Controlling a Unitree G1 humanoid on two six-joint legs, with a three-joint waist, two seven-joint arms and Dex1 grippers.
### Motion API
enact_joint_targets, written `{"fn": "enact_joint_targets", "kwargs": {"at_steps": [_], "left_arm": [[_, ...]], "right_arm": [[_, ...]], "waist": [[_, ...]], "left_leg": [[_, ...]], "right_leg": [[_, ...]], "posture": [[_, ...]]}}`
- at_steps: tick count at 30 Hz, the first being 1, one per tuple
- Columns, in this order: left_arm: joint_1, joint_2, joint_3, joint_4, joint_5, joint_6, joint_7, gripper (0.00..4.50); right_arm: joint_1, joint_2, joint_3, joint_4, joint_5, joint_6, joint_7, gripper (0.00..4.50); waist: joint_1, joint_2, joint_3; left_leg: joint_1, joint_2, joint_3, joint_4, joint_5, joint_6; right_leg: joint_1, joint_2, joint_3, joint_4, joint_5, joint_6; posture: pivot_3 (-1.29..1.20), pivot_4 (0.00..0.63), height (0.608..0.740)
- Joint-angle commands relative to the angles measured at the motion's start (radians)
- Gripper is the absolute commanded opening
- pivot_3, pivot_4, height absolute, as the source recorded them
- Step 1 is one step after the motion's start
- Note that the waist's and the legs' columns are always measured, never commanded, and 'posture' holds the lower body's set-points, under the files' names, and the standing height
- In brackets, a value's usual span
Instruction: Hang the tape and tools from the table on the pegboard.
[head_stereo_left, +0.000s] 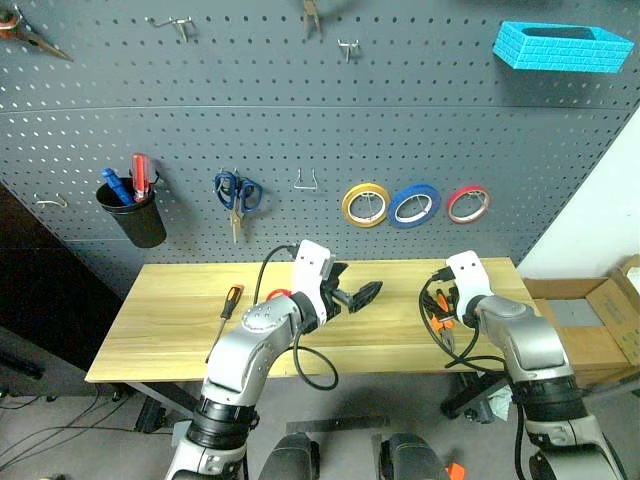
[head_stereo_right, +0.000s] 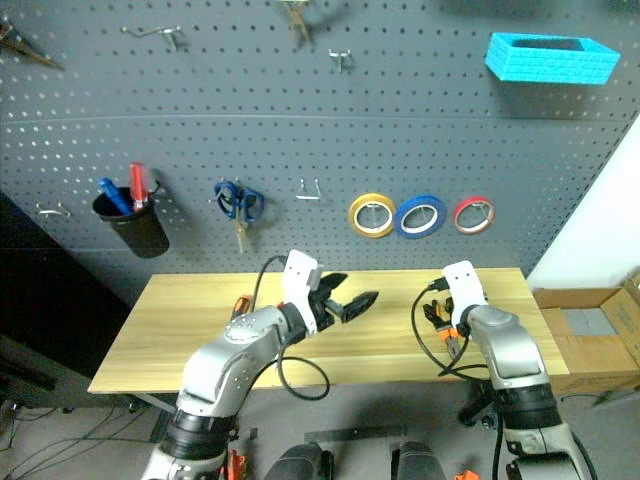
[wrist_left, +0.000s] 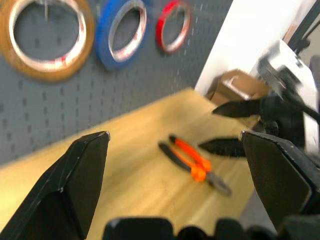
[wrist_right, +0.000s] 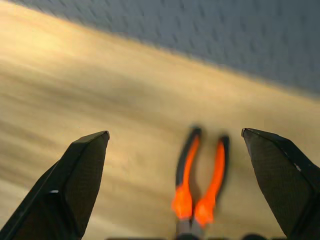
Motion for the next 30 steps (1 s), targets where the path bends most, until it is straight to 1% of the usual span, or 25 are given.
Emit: {"fn": "enact_joint_targets", "kwargs": {"at_steps": [1, 6, 8, 11, 12, 15, 16, 20, 25, 30], "left_arm": [[0.009, 0.018, -0.021, -0.070, -0.003, 0.010, 0.002, 4.50], [0.057, 0.048, -0.035, -0.097, -0.028, 0.036, -0.028, 4.50], [0.073, 0.054, -0.047, -0.108, -0.029, 0.043, -0.032, 4.50], [0.106, 0.056, -0.048, -0.120, -0.028, 0.045, -0.018, 4.50], [0.114, 0.054, -0.048, -0.129, -0.028, 0.049, -0.011, 4.50], [0.133, 0.052, -0.049, -0.155, -0.032, 0.063, 0.003, 4.50], [0.139, 0.053, -0.049, -0.165, -0.033, 0.067, 0.006, 4.50], [0.157, 0.065, -0.038, -0.188, -0.035, 0.078, 0.014, 4.50], [0.152, 0.070, -0.022, -0.190, -0.036, 0.084, 0.022, 4.50], [0.158, 0.069, -0.020, -0.203, -0.038, 0.088, 0.033, 4.50]], "right_arm": [[-0.106, -0.008, -0.073, 0.125, 0.013, 0.095, -0.042, 4.44], [-0.246, 0.001, -0.117, 0.330, 0.019, 0.133, -0.082, 4.44], [-0.277, 0.003, -0.132, 0.379, 0.024, 0.138, -0.094, 4.44], [-0.350, 0.037, -0.200, 0.506, 0.053, 0.136, -0.143, 4.44], [-0.370, 0.044, -0.213, 0.538, 0.060, 0.131, -0.153, 4.44], [-0.419, 0.062, -0.242, 0.618, 0.074, 0.123, -0.179, 4.44], [-0.431, 0.066, -0.245, 0.639, 0.076, 0.117, -0.186, 4.44], [-0.451, 0.069, -0.187, 0.695, 0.066, 0.066, -0.167, 4.44], [-0.432, 0.042, -0.115, 0.752, 0.040, -0.003, -0.123, 4.44], [-0.378, -0.007, 0.000, 0.745, -0.002, -0.052, -0.031, 4.44]], "waist": [[0.000, -0.001, 0.024], [-0.007, 0.000, 0.064], [-0.006, -0.002, 0.074], [-0.006, -0.003, 0.089], [-0.006, -0.003, 0.091], [-0.005, -0.004, 0.095], [-0.005, -0.004, 0.098], [-0.003, -0.003, 0.111], [-0.001, -0.003, 0.116], [0.002, -0.003, 0.116]], "left_leg": [[-0.001, 0.001, 0.000, -0.001, 0.000, 0.000], [-0.002, 0.004, 0.002, -0.001, 0.001, 0.000], [-0.005, 0.004, 0.003, -0.005, 0.000, 0.000], [-0.005, 0.004, 0.003, -0.016, 0.000, -0.001], [-0.006, 0.004, 0.003, -0.016, 0.000, -0.001], [-0.023, 0.003, 0.003, -0.016, -0.001, -0.001], [-0.024, 0.003, 0.003, -0.017, -0.001, -0.001], [-0.025, 0.003, 0.003, -0.016, -0.001, 0.000], [-0.025, 0.003, 0.002, -0.016, -0.001, 0.000], [-0.025, 0.003, 0.002, -0.016, -0.001, -0.001]], "right_leg": [[-0.001, 0.000, -0.001, 0.000, 0.000, -0.001], [-0.003, 0.001, -0.002, 0.000, 0.001, -0.004], [-0.005, 0.001, -0.002, -0.002, 0.004, -0.005], [-0.005, 0.001, -0.002, -0.012, 0.005, -0.003], [-0.007, 0.001, -0.002, -0.011, 0.005, -0.003], [-0.022, 0.000, -0.002, -0.012, 0.005, -0.003], [-0.023, 0.000, -0.002, -0.013, 0.005, -0.003], [-0.023, 0.000, -0.003, -0.015, 0.005, -0.003], [-0.023, 0.000, -0.004, -0.014, 0.005, -0.003], [-0.023, 0.000, -0.004, -0.014, 0.005, -0.003]], "posture": [[0.01, 0.210, 0.740], [0.01, 0.266, 0.740], [0.01, 0.283, 0.740], [0.02, 0.297, 0.740], [0.02, 0.304, 0.740], [0.03, 0.311, 0.740], [0.04, 0.313, 0.740], [0.06, 0.313, 0.740], [0.06, 0.311, 0.740], [0.09, 0.305, 0.740]]}}
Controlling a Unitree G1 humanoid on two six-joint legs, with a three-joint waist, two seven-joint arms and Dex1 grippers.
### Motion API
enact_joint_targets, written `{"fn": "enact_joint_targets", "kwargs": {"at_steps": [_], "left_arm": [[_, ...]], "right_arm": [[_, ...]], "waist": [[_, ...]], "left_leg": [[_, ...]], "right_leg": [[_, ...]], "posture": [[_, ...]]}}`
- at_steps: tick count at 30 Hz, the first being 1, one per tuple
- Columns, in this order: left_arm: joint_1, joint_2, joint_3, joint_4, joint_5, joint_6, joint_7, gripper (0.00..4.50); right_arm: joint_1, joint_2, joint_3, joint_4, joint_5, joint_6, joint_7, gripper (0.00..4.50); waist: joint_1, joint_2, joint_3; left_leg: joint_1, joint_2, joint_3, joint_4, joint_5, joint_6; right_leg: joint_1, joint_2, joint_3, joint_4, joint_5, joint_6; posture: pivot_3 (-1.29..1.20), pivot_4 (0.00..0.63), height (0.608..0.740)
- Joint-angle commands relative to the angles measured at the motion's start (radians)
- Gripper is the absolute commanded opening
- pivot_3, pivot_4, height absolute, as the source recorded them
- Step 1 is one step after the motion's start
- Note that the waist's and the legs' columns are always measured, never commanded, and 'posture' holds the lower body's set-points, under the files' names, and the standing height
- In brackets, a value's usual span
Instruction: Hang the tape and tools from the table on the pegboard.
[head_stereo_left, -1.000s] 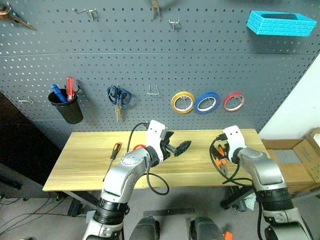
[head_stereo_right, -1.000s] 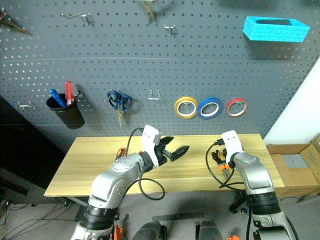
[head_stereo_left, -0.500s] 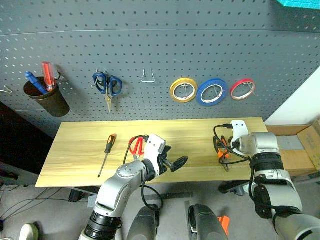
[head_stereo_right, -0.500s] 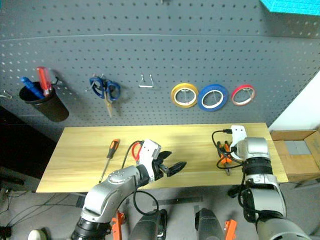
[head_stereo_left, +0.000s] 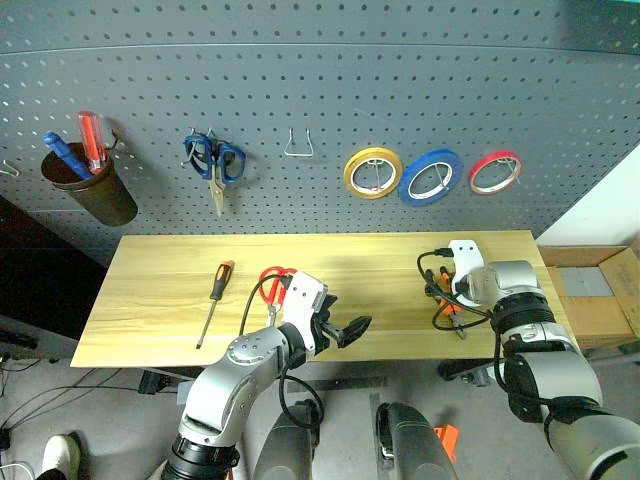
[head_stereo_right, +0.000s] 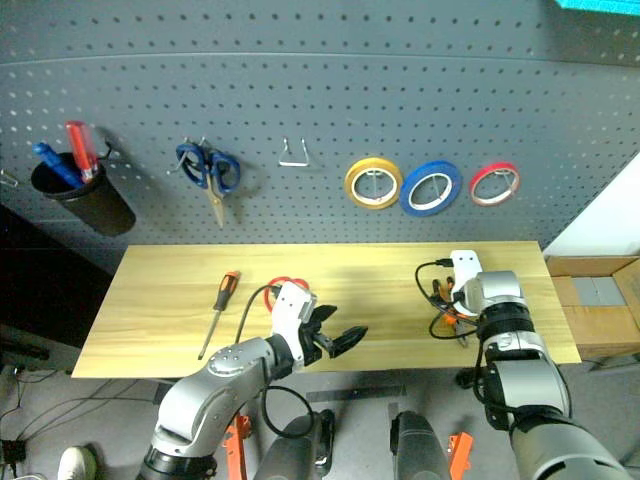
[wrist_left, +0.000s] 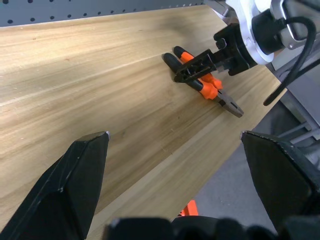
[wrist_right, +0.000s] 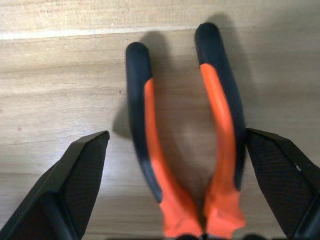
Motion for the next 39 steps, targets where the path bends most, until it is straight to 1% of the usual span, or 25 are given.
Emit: {"fn": "enact_joint_targets", "kwargs": {"at_steps": [1, 2, 3, 6, 7, 13, 15, 17, 18, 19, 20, 22, 23, 26, 28, 30, 33, 35, 36, 37, 39], "left_arm": [[0.008, 0.001, 0.007, -0.063, -0.021, 0.002, 0.004, 4.50], [0.010, 0.002, 0.007, -0.064, -0.022, 0.002, 0.005, 4.50], [0.009, 0.003, 0.008, -0.063, -0.023, 0.002, 0.005, 4.50], [-0.005, -0.001, 0.011, -0.051, -0.025, 0.001, 0.004, 4.50], [-0.012, -0.003, 0.011, -0.045, -0.024, -0.001, 0.004, 4.50], [-0.057, -0.008, 0.012, 0.001, -0.018, -0.024, -0.010, 4.50], [-0.069, -0.005, 0.018, 0.012, -0.017, -0.033, -0.014, 4.50], [-0.074, -0.002, 0.027, 0.014, -0.018, -0.036, -0.015, 4.50], [-0.071, -0.006, 0.041, 0.009, -0.026, -0.033, -0.011, 4.50], [-0.054, -0.012, 0.066, -0.026, -0.046, -0.017, 0.000, 4.50], [-0.031, -0.019, 0.089, -0.062, -0.066, 0.001, 0.011, 4.50], [0.055, -0.024, 0.123, -0.169, -0.112, 0.042, 0.036, 4.50], [0.097, -0.022, 0.133, -0.209, -0.125, 0.056, 0.046, 4.50], [0.205, -0.022, 0.193, -0.342, -0.157, 0.066, 0.092, 4.50], [0.236, -0.047, 0.261, -0.432, -0.195, 0.085, 0.153, 4.50], [0.244, -0.049, 0.314, -0.511, -0.204, 0.103, 0.207, 4.50], [0.214, -0.044, 0.375, -0.567, -0.197, 0.110, 0.279, 4.50], [0.149, -0.033, 0.420, -0.578, -0.188, 0.112, 0.325, 4.50], [0.117, -0.027, 0.437, -0.575, -0.189, 0.113, 0.342, 4.50], [0.084, -0.021, 0.446, -0.564, -0.188, 0.113, 0.354, 4.50], [-0.008, -0.012, 0.454, -0.522, -0.177, 0.105, 0.377, 4.50]], "right_arm": [[0.052, -0.031, 0.075, -0.015, -0.037, -0.029, 0.064, 4.44], [0.060, -0.036, 0.089, -0.025, -0.040, -0.035, 0.074, 4.06], [0.069, -0.042, 0.108, -0.039, -0.044, -0.040, 0.093, 3.84], [0.092, -0.055, 0.133, -0.079, -0.045, -0.031, 0.126, 2.88], [0.096, -0.057, 0.132, -0.088, -0.044, -0.025, 0.129, 2.73], [0.086, -0.054, 0.096, -0.123, -0.022, 0.012, 0.133, 2.73], [0.089, -0.058, 0.090, -0.181, 0.004, 0.039, 0.168, 2.73], [0.111, -0.076, 0.119, -0.260, 0.014, 0.035, 0.221, 2.73], [0.133, -0.087, 0.130, -0.326, 0.023, 0.022, 0.247, 2.73], [0.172, -0.108, 0.144, -0.444, 0.039, 0.020, 0.281, 2.73], [0.210, -0.122, 0.153, -0.557, 0.055, 0.012, 0.307, 2.73], [0.294, -0.122, 0.146, -0.806, 0.109, 0.020, 0.337, 2.73], [0.325, -0.116, 0.150, -0.897, 0.126, 0.007, 0.343, 2.73], [0.370, -0.028, 0.163, -1.102, 0.157, -0.024, 0.292, 2.73], [0.359, 0.072, 0.173, -1.179, 0.171, -0.040, 0.236, 2.73], [0.318, 0.164, 0.190, -1.212, 0.166, -0.083, 0.185, 2.73], [0.231, 0.269, 0.192, -1.173, 0.148, -0.183, 0.120, 2.73], [0.132, 0.312, 0.193, -1.093, 0.119, -0.296, 0.084, 2.73], [0.089, 0.330, 0.188, -1.052, 0.110, -0.346, 0.070, 2.73], [0.051, 0.341, 0.181, -1.006, 0.101, -0.398, 0.058, 2.73], [-0.067, 0.361, 0.155, -0.863, 0.067, -0.550, 0.016, 2.73]], "waist": [[0.001, 0.000, 0.000], [0.001, 0.000, 0.000], [0.002, 0.000, 0.000], [0.003, 0.000, 0.000], [0.003, 0.000, 0.000], [0.004, 0.000, 0.000], [0.004, 0.000, 0.000], [0.004, 0.000, 0.000], [0.004, 0.000, 0.000], [0.005, 0.001, -0.001], [0.006, 0.002, -0.001], [0.006, 0.003, -0.002], [0.004, 0.003, -0.003], [0.004, 0.002, -0.004], [0.012, 0.002, -0.006], [0.029, 0.000, -0.009], [0.058, -0.002, -0.021], [0.085, -0.003, -0.034], [0.096, -0.006, -0.038], [0.108, -0.008, -0.045], [0.124, -0.010, -0.058]], "left_leg": [[0.000, 0.000, 0.000, 0.000, 0.000, 0.000], [0.000, 0.000, 0.000, 0.000, 0.000, 0.000], [0.000, 0.000, 0.000, 0.000, 0.000, 0.000], [0.001, 0.000, -0.001, 0.000, 0.000, 0.000], [0.001, 0.000, -0.001, 0.000, 0.000, 0.000], [0.001, 0.000, -0.001, 0.000, 0.000, -0.001], [0.001, 0.000, -0.001, 0.000, 0.000, -0.001], [0.001, 0.000, -0.001, -0.001, 0.000, -0.001], [0.000, 0.000, -0.001, -0.001, 0.000, -0.001], [0.000, 0.000, -0.001, -0.001, 0.000, -0.001], [-0.001, 0.000, -0.001, -0.001, 0.000, -0.002], [-0.004, 0.000, -0.001, -0.001, 0.001, -0.003], [-0.005, 0.000, -0.001, -0.001, 0.001, -0.004], [-0.009, 0.000, -0.001, -0.001, 0.003, -0.011], [-0.009, 0.001, -0.003, -0.001, 0.005, -0.014], [-0.009, 0.001, -0.005, -0.001, 0.005, -0.015], [-0.009, 0.001, -0.011, -0.001, 0.010, -0.018], [-0.010, 0.001, -0.014, -0.001, 0.014, -0.020], [-0.009, 0.002, -0.015, -0.001, 0.016, -0.021], [-0.009, 0.003, -0.016, -0.002, 0.020, -0.022], [-0.009, 0.003, -0.018, -0.003, 0.023, -0.024]], "right_leg": [[0.000, 0.000, 0.000, 0.000, 0.000, 0.000], [0.001, 0.000, 0.000, 0.000, 0.000, 0.000], [0.001, 0.000, 0.000, 0.000, 0.000, 0.000], [0.001, 0.000, -0.001, 0.000, 0.000, 0.000], [0.001, 0.000, -0.001, 0.000, 0.000, 0.000], [0.001, 0.000, -0.001, 0.000, 0.000, 0.001], [0.001, 0.000, -0.001, 0.000, 0.000, 0.001], [0.001, 0.001, -0.001, 0.000, 0.000, 0.001], [0.000, 0.001, -0.001, 0.000, 0.000, 0.001], [-0.001, 0.001, -0.001, 0.000, 0.000, 0.001], [-0.001, 0.001, -0.002, 0.000, 0.000, 0.001], [-0.005, 0.001, -0.001, 0.001, 0.000, 0.001], [-0.006, 0.001, -0.001, 0.001, 0.000, 0.001], [-0.011, 0.001, 0.000, 0.001, 0.000, 0.001], [-0.012, 0.002, -0.001, 0.003, 0.000, 0.001], [-0.012, 0.003, -0.003, 0.004, 0.000, 0.001], [-0.011, 0.009, -0.004, 0.004, 0.003, 0.000], [-0.011, 0.013, -0.006, 0.003, 0.006, 0.000], [-0.011, 0.015, -0.006, 0.003, 0.007, 0.001], [-0.011, 0.016, -0.008, 0.002, 0.009, 0.000], [-0.010, 0.019, -0.013, 0.001, 0.013, -0.004]], "posture": [[0.09, 0.303, 0.740], [0.09, 0.300, 0.740], [0.09, 0.297, 0.740], [0.08, 0.290, 0.740], [0.08, 0.290, 0.740], [0.07, 0.255, 0.740], [0.07, 0.245, 0.740], [0.07, 0.240, 0.740], [0.08, 0.217, 0.740], [0.08, 0.217, 0.740], [0.10, 0.199, 0.740], [0.11, 0.193, 0.740], [0.11, 0.190, 0.740], [0.16, 0.162, 0.740], [0.20, 0.148, 0.740], [0.23, 0.137, 0.740], [0.29, 0.108, 0.740], [0.32, 0.094, 0.740], [0.32, 0.094, 0.740], [0.34, 0.080, 0.740], [0.34, 0.067, 0.740]]}}
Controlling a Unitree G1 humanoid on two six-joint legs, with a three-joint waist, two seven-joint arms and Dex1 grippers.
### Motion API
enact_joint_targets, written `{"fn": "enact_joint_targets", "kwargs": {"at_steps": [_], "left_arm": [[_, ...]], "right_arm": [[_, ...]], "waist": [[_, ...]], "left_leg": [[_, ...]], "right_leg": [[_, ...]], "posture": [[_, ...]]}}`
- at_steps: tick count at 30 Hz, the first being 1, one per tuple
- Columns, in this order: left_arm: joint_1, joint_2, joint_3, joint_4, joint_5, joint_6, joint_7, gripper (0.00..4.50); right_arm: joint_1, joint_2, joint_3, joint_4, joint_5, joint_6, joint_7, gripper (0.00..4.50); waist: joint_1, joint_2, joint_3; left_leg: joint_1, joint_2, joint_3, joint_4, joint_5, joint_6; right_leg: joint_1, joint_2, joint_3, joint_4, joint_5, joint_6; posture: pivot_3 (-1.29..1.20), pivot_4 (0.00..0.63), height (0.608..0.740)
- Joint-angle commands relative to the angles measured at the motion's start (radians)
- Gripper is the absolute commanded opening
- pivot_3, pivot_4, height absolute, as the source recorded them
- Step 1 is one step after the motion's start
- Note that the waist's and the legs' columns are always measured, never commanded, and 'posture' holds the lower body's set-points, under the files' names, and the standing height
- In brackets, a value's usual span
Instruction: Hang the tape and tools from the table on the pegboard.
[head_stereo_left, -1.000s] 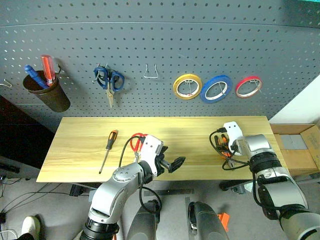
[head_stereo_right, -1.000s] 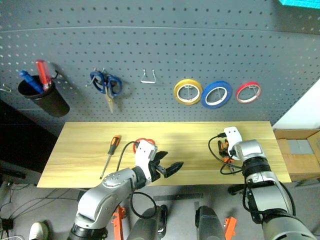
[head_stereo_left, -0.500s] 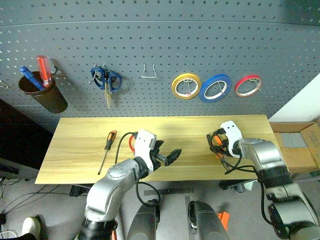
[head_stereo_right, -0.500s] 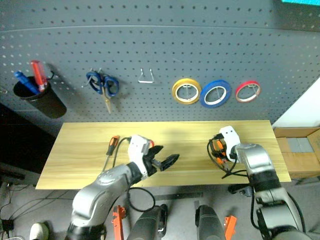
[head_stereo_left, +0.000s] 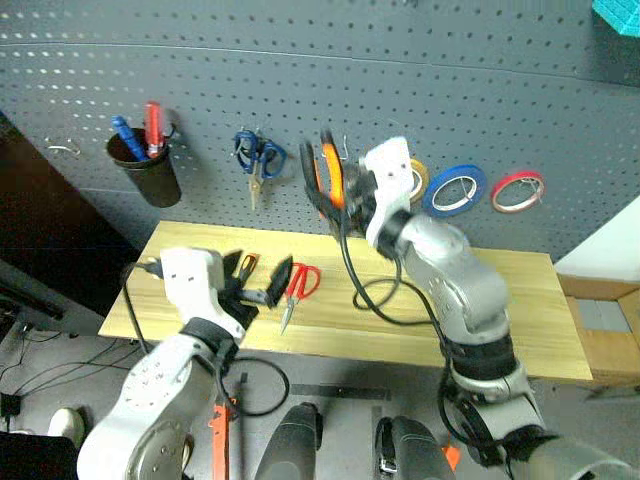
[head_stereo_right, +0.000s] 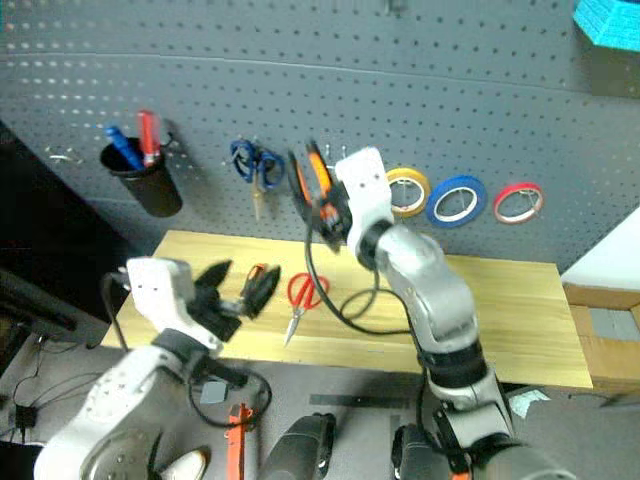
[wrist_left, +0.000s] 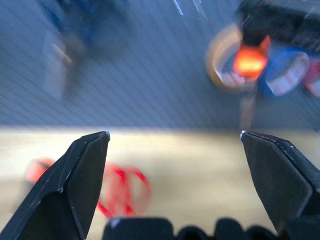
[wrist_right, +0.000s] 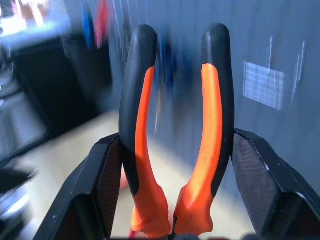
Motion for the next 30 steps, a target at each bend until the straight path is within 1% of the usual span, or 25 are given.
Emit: {"fn": "enact_joint_targets", "kwargs": {"at_steps": [1, 4, 5, 6, 7, 8, 10, 12, 15, 18, 22, 24, 26, 27, 30], "left_arm": [[-0.116, 0.017, 0.007, 0.024, 0.008, -0.021, 0.035, 4.50], [-0.172, 0.026, -0.031, 0.120, 0.040, -0.061, 0.026, 4.50], [-0.199, 0.030, -0.049, 0.168, 0.057, -0.086, 0.017, 4.50], [-0.223, 0.035, -0.067, 0.210, 0.074, -0.112, 0.008, 4.50], [-0.258, 0.034, -0.080, 0.262, 0.087, -0.142, -0.004, 4.50], [-0.284, 0.033, -0.089, 0.301, 0.093, -0.165, -0.015, 4.50], [-0.314, 0.036, -0.110, 0.360, 0.106, -0.204, -0.042, 4.50], [-0.322, 0.042, -0.136, 0.407, 0.119, -0.237, -0.074, 4.50], [-0.329, 0.047, -0.155, 0.491, 0.140, -0.292, -0.112, 4.50], [-0.353, 0.049, -0.154, 0.562, 0.157, -0.330, -0.125, 4.50], [-0.440, 0.067, -0.171, 0.679, 0.194, -0.357, -0.148, 4.50], [-0.474, 0.072, -0.179, 0.723, 0.202, -0.361, -0.161, 4.50], [-0.506, 0.077, -0.195, 0.772, 0.218, -0.373, -0.182, 4.50], [-0.527, 0.079, -0.206, 0.802, 0.229, -0.381, -0.192, 4.50], [-0.587, 0.080, -0.221, 0.891, 0.259, -0.405, -0.206, 4.50]], "right_arm": [[-0.162, 0.025, -0.048, 0.180, -0.062, -0.272, -0.079, 2.73], [-0.257, 0.012, -0.032, 0.364, -0.142, -0.484, -0.133, 2.73], [-0.287, 0.011, -0.031, 0.431, -0.159, -0.548, -0.148, 2.73], [-0.312, 0.013, -0.036, 0.492, -0.165, -0.598, -0.159, 2.73], [-0.338, 0.015, -0.039, 0.568, -0.173, -0.649, -0.167, 2.73], [-0.358, 0.014, -0.038, 0.632, -0.182, -0.694, -0.172, 2.73], [-0.394, 0.011, -0.045, 0.742, -0.197, -0.775, -0.189, 2.73], [-0.430, 0.008, -0.057, 0.838, -0.210, -0.848, -0.220, 2.73], [-0.483, 0.013, -0.066, 0.971, -0.228, -0.942, -0.267, 2.73], [-0.531, 0.021, -0.078, 1.081, -0.232, -1.001, -0.297, 2.73], [-0.584, 0.018, -0.093, 1.210, -0.227, -1.045, -0.309, 2.73], [-0.597, 0.014, -0.097, 1.244, -0.228, -1.063, -0.305, 2.73], [-0.606, 0.011, -0.102, 1.271, -0.227, -1.073, -0.300, 2.73], [-0.608, 0.008, -0.106, 1.286, -0.224, -1.076, -0.299, 2.73], [-0.610, 0.004, -0.115, 1.324, -0.221, -1.080, -0.295, 2.73]], "waist": [[0.016, -0.001, -0.012], [0.031, -0.006, -0.039], [0.035, -0.007, -0.048], [0.041, -0.007, -0.052], [0.047, -0.007, -0.055], [0.051, -0.008, -0.057], [0.054, -0.011, -0.065], [0.054, -0.010, -0.070], [0.052, -0.010, -0.071], [0.050, -0.010, -0.071], [0.049, -0.008, -0.070], [0.049, -0.007, -0.069], [0.048, -0.005, -0.067], [0.048, -0.004, -0.065], [0.048, -0.001, -0.054]], "left_leg": [[0.000, 0.000, -0.001, -0.001, 0.003, -0.002], [0.000, 0.001, -0.001, -0.006, 0.010, -0.006], [0.001, 0.001, 0.000, -0.012, 0.014, -0.008], [0.002, 0.002, 0.000, -0.016, 0.016, -0.009], [0.003, 0.003, -0.001, -0.017, 0.017, -0.010], [0.003, 0.008, -0.001, -0.018, 0.019, -0.013], [0.003, 0.017, 0.000, -0.018, 0.021, -0.016], [0.003, 0.022, 0.000, -0.018, 0.022, -0.018], [0.003, 0.027, 0.002, -0.018, 0.023, -0.019], [0.003, 0.032, 0.003, -0.018, 0.023, -0.020], [0.003, 0.035, 0.002, -0.018, 0.023, -0.020], [0.003, 0.036, 0.002, -0.018, 0.023, -0.020], [0.003, 0.035, 0.002, -0.018, 0.023, -0.020], [0.003, 0.035, 0.003, -0.018, 0.023, -0.019], [0.003, 0.035, 0.003, -0.018, 0.023, -0.019]], "right_leg": [[0.000, 0.001, -0.003, -0.001, 0.003, -0.003], [0.000, 0.005, -0.007, -0.004, 0.007, -0.008], [0.000, 0.005, -0.008, -0.005, 0.008, -0.009], [0.000, 0.006, -0.009, -0.007, 0.011, -0.014], [0.000, 0.008, -0.010, -0.007, 0.012, -0.015], [0.001, 0.013, -0.010, -0.008, 0.012, -0.016], [0.001, 0.023, -0.011, -0.014, 0.017, -0.022], [0.001, 0.027, -0.011, -0.013, 0.021, -0.029], [0.000, 0.031, -0.010, -0.013, 0.024, -0.033], [-0.001, 0.035, -0.010, -0.013, 0.025, -0.035], [-0.001, 0.038, -0.011, -0.013, 0.024, -0.036], [-0.001, 0.038, -0.011, -0.013, 0.023, -0.035], [-0.001, 0.038, -0.011, -0.013, 0.023, -0.035], [-0.001, 0.038, -0.010, -0.013, 0.023, -0.035], [-0.001, 0.038, -0.010, -0.013, 0.023, -0.035]], "posture": [[0.34, 0.055, 0.740], [0.33, 0.035, 0.740], [0.33, 0.033, 0.740], [0.33, 0.033, 0.740], [0.33, 0.026, 0.740], [0.33, 0.017, 0.740], [0.33, 0.017, 0.740], [0.32, 0.017, 0.740], [0.31, 0.029, 0.740], [0.31, 0.038, 0.740], [0.31, 0.086, 0.740], [0.31, 0.111, 0.740], [0.31, 0.118, 0.740], [0.32, 0.137, 0.740], [0.33, 0.159, 0.740]]}}
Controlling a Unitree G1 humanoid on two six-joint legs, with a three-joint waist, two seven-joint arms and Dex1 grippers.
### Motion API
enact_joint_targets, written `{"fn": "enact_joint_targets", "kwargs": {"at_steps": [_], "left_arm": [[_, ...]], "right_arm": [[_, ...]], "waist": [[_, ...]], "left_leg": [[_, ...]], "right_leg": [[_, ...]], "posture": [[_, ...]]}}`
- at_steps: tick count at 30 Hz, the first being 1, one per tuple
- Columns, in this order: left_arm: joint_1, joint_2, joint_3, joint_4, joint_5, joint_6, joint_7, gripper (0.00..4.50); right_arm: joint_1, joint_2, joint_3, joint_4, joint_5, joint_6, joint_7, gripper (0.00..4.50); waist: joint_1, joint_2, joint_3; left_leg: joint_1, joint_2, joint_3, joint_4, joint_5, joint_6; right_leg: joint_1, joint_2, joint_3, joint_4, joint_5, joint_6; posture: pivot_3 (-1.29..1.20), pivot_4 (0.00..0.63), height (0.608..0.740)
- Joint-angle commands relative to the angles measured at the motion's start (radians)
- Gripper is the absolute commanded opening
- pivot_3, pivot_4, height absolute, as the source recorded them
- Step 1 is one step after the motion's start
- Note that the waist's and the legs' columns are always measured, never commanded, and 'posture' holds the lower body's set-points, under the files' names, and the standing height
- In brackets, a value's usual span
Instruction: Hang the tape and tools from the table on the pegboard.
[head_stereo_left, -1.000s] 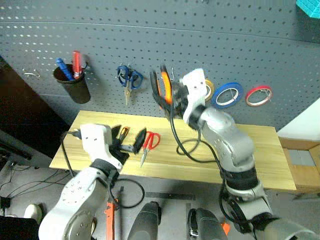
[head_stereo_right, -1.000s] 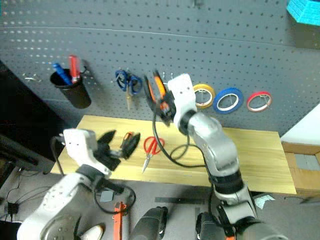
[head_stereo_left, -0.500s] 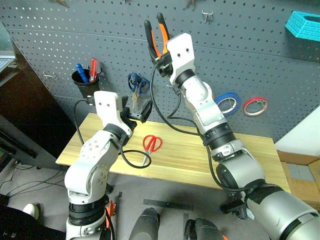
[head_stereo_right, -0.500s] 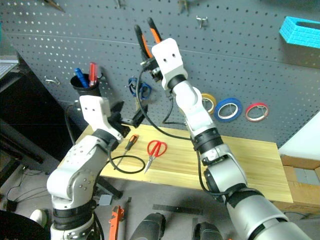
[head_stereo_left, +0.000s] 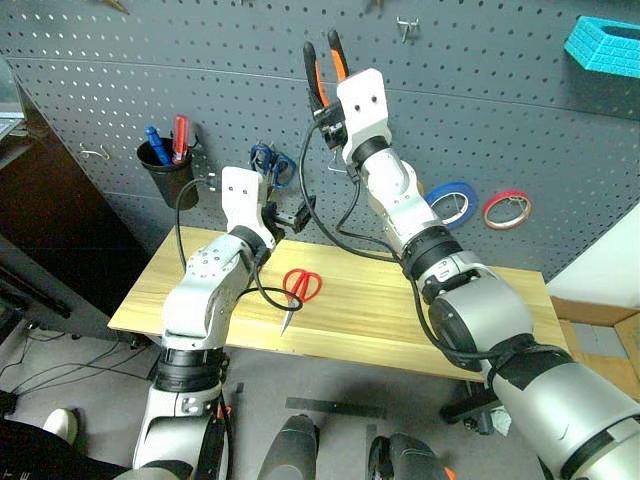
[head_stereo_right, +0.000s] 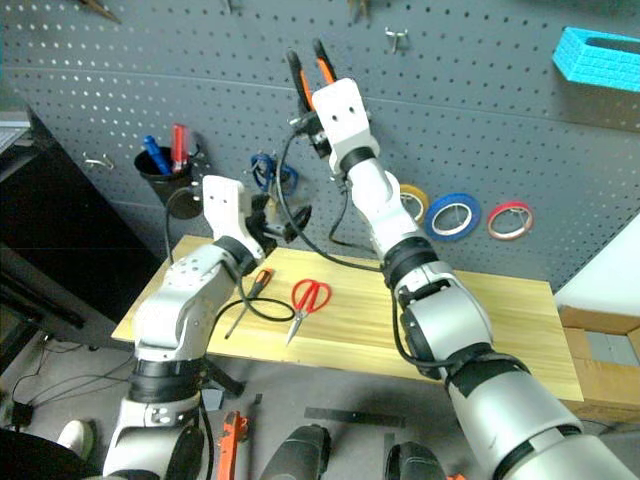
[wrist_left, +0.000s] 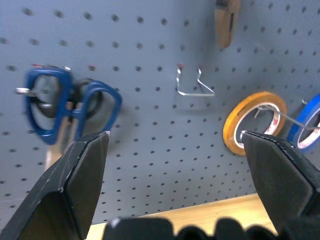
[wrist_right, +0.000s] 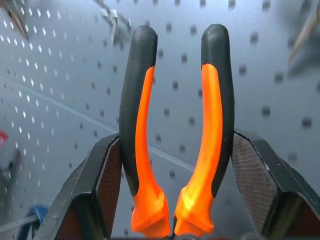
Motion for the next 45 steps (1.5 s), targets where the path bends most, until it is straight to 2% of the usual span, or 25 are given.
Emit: {"fn": "enact_joint_targets", "kwargs": {"at_steps": [1, 16, 22, 45], "left_arm": [[-0.069, 0.007, -0.016, 0.064, 0.037, -0.046, -0.017, 4.50], [-0.044, -0.010, -0.001, 0.004, 0.034, 0.013, -0.020, 4.50], [-0.038, 0.002, 0.008, -0.006, 0.032, 0.024, -0.027, 4.50], [-0.019, 0.019, 0.019, -0.041, 0.029, 0.057, -0.025, 4.50]], "right_arm": [[-0.054, -0.012, -0.027, 0.007, 0.005, -0.042, -0.001, 2.73], [-0.090, -0.012, -0.059, 0.071, 0.006, -0.054, -0.026, 2.73], [-0.118, -0.015, -0.076, 0.061, 0.018, -0.053, -0.032, 2.73], [-0.128, 0.038, -0.112, 0.045, 0.031, -0.066, -0.011, 2.73]], "waist": [[-0.001, 0.001, 0.009], [-0.029, 0.006, 0.072], [-0.029, 0.007, 0.089], [-0.030, 0.007, 0.094]], "left_leg": [[0.000, 0.000, 0.000, 0.000, 0.000, 0.000], [-0.002, 0.001, -0.002, -0.001, 0.000, 0.000], [-0.002, 0.001, -0.002, -0.001, 0.000, 0.000], [-0.003, 0.001, -0.002, -0.005, 0.000, 0.000]], "right_leg": [[0.000, 0.000, 0.000, 0.001, 0.000, 0.000], [-0.002, -0.001, 0.001, 0.001, 0.000, -0.003], [-0.003, -0.002, 0.001, 0.001, 0.000, -0.003], [-0.004, -0.004, 0.000, 0.000, -0.002, -0.002]], "posture": [[0.33, 0.166, 0.740], [0.34, 0.236, 0.740], [0.34, 0.242, 0.740], [0.36, 0.247, 0.740]]}}
